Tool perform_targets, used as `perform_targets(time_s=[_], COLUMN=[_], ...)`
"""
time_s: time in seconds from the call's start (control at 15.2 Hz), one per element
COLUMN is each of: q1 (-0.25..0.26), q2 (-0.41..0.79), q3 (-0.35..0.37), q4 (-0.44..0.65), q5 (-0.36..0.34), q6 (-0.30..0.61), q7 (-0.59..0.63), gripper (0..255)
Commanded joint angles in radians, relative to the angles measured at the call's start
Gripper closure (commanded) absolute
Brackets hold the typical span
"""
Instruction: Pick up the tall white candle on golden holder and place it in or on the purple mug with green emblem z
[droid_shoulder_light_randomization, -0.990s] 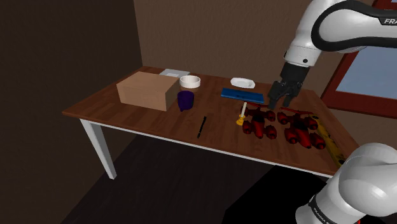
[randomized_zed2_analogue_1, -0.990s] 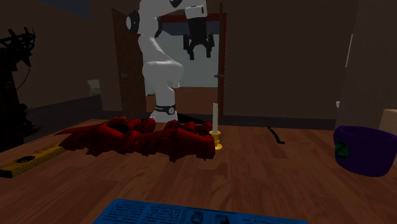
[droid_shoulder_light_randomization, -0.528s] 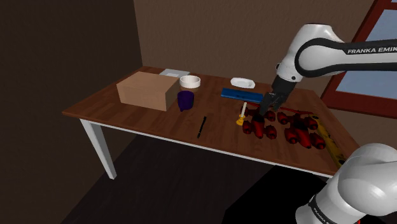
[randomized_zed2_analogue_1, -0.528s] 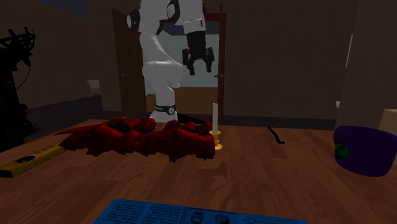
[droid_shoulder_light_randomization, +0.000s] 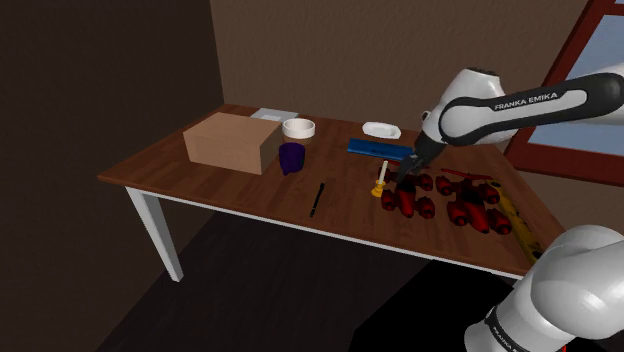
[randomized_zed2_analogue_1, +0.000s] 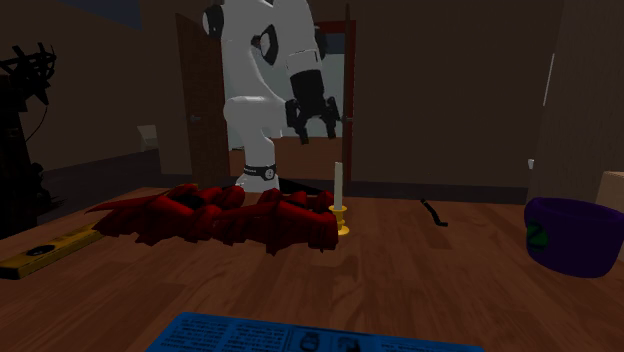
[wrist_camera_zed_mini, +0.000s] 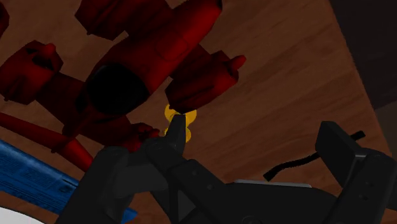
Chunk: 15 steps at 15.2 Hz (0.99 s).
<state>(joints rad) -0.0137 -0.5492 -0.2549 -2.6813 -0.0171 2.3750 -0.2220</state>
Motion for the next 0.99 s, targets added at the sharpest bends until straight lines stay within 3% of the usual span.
perform_targets(time_s=[0.0,0.33,0.53,0.92], q1=[0.013,0.096,0.194,0.264], q2=[0.081,0.277,0.402,0.516], q3=[-0.039,-0.154,-0.249,-0.282], q4=[0.007,0.061,0.121,0.157], q5=[0.009,0.113,0.282,0.488], q6=[0.114,0.344,0.451,0.505], q7=[-0.056,-0.229,-0.409,-0.562], gripper=[0,0,0,0])
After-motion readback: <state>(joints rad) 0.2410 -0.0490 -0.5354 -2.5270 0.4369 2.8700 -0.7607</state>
